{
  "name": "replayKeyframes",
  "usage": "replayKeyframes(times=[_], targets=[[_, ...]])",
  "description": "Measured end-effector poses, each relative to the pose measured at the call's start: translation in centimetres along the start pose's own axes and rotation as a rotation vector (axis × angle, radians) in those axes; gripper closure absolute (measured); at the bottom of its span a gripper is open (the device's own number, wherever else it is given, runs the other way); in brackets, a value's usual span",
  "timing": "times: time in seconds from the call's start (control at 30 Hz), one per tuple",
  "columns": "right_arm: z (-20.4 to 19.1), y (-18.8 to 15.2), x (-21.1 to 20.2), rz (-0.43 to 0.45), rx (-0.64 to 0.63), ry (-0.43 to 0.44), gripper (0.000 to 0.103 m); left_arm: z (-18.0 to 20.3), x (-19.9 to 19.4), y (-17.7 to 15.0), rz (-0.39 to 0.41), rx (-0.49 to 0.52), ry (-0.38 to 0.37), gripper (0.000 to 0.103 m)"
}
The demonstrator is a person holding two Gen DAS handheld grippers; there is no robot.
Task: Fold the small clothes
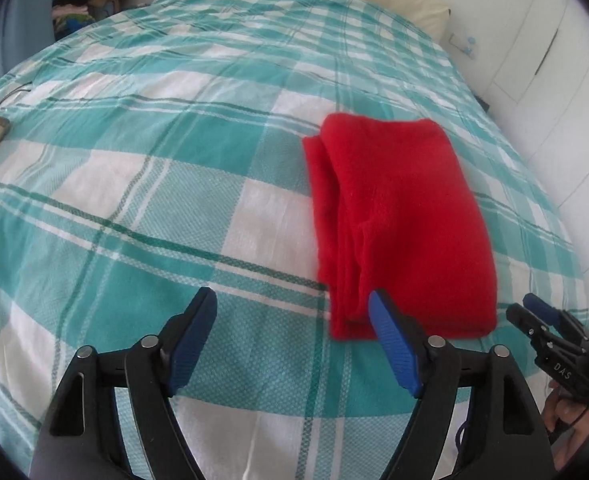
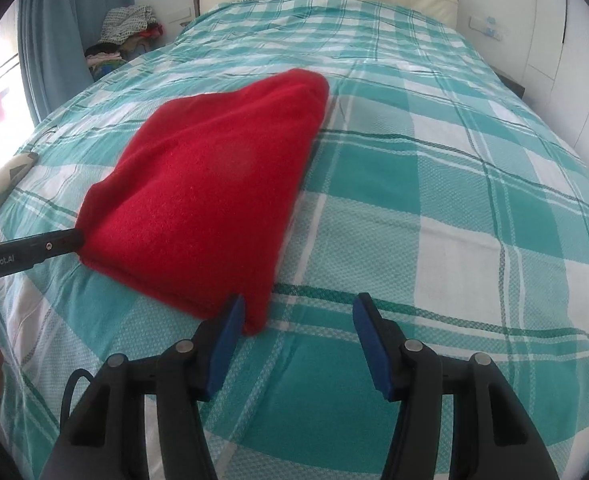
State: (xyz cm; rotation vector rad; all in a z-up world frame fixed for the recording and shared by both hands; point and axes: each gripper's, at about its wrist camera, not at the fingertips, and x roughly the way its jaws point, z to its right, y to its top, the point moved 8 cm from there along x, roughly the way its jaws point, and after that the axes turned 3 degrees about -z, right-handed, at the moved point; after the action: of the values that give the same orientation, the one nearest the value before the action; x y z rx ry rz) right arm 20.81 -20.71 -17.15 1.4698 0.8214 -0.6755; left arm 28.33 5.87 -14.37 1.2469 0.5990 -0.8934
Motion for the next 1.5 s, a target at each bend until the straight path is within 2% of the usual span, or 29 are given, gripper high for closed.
replayKeyframes(times=[0.03, 0.07, 0.1, 0.2, 0.27, 0.33, 0.43, 0.47, 0.5, 0.53, 0.57, 0.67, 0.7, 0.77, 1.03, 1.13, 1.2, 1.23, 1.27, 1.3, 1.33, 1.37, 1.4, 1.47, 1.5], targets=[[0.6, 0.7, -0.3, 0.011, 0.036, 0.050, 0.041, -0.1, -0.4, 1.3, 0.028, -0.018, -0.028, 0.008], [1.1, 1.6, -0.4, 0.017, 0.083, 0.125, 0.034, -0.2, -0.3, 2.5, 0.041, -0.037, -0.057, 0.005], [1.7, 2.6, -0.2, 0.014, 0.136, 0.203, 0.031, -0.2, 0.4, 3.6, 0.034, -0.050, -0.078, 0.004], [2.7, 5.9, 1.6, -0.006, 0.286, 0.419, 0.031, 0.5, 5.0, 5.5, -0.086, -0.024, -0.090, 0.004], [3.0, 7.7, 4.0, -0.044, 0.353, 0.508, 0.031, 1.0, 8.0, 5.8, -0.168, -0.009, -0.087, 0.005], [2.8, 8.8, 6.7, -0.088, 0.411, 0.563, 0.031, 1.8, 9.8, 5.5, -0.211, -0.015, -0.135, 0.005], [0.8, 9.2, 10.0, -0.144, 0.462, 0.660, 0.032, 3.2, 10.7, 5.5, -0.220, -0.019, -0.201, 0.007], [-0.1, 9.4, 10.6, -0.147, 0.441, 0.648, 0.041, 3.6, 10.8, 5.4, -0.212, -0.007, -0.200, 0.030], [-1.0, 9.6, 10.9, -0.146, 0.384, 0.584, 0.048, 4.1, 11.1, 5.2, -0.223, 0.012, -0.186, 0.052], [-1.9, 9.7, 10.9, -0.139, 0.290, 0.471, 0.063, 4.5, 11.5, 4.7, -0.249, 0.017, -0.195, 0.078], [-3.0, 9.9, 10.5, -0.114, 0.170, 0.349, 0.072, 4.5, 11.4, 4.7, -0.236, 0.008, -0.181, 0.080], [-7.4, 9.8, 8.1, 0.004, -0.212, 0.049, 0.079, 4.9, 10.1, 4.6, -0.178, 0.041, -0.138, 0.085], [-8.7, 9.7, 7.2, 0.040, -0.295, -0.001, 0.080, 5.0, 9.4, 4.7, -0.157, 0.057, -0.129, 0.085], [-10.1, 9.9, 5.4, 0.095, -0.353, -0.025, 0.080, 5.3, 7.7, 4.9, -0.120, 0.070, -0.131, 0.085], [-11.5, 14.5, -1.5, 0.240, -0.257, 0.117, 0.081, 5.7, -1.0, 9.5, 0.029, 0.114, -0.156, 0.085], [-11.7, 16.0, -3.0, 0.261, -0.216, 0.171, 0.081, 5.7, -2.2, 10.6, 0.055, 0.126, -0.148, 0.084], [-11.2, 16.2, -2.2, 0.220, -0.184, 0.209, 0.080, 5.1, -1.0, 9.8, 0.031, 0.116, -0.128, 0.076], [-10.7, 15.9, -1.1, 0.169, -0.160, 0.231, 0.077, 4.4, 0.1, 9.1, 0.005, 0.106, -0.105, 0.065], [-10.0, 15.0, 0.2, 0.106, -0.133, 0.249, 0.067, 3.7, 1.3, 7.7, -0.026, 0.101, -0.085, 0.055], [-9.0, 13.8, 1.8, 0.036, -0.106, 0.251, 0.057, 2.9, 2.2, 6.3, -0.052, 0.103, -0.055, 0.052], [-7.7, 12.4, 3.0, -0.013, -0.080, 0.235, 0.035, 2.0, 2.7, 4.9, -0.064, 0.111, -0.011, 0.050], [-6.3, 10.9, 3.7, -0.040, -0.066, 0.213, 0.029, 1.3, 2.8, 3.6, -0.063, 0.127, 0.039, 0.050], [-5.1, 9.4, 3.9, -0.054, -0.063, 0.191, 0.029, 0.7, 2.6, 2.5, -0.053, 0.146, 0.074, 0.048], [-2.7, 6.7, 3.4, -0.060, -0.056, 0.151, 0.029, 0.0, 1.3, 0.9, -0.011, 0.172, 0.130, 0.026], [-1.7, 5.6, 2.8, -0.056, -0.051, 0.136, 0.029, -0.1, 0.4, 0.4, 0.020, 0.188, 0.162, 0.020]])
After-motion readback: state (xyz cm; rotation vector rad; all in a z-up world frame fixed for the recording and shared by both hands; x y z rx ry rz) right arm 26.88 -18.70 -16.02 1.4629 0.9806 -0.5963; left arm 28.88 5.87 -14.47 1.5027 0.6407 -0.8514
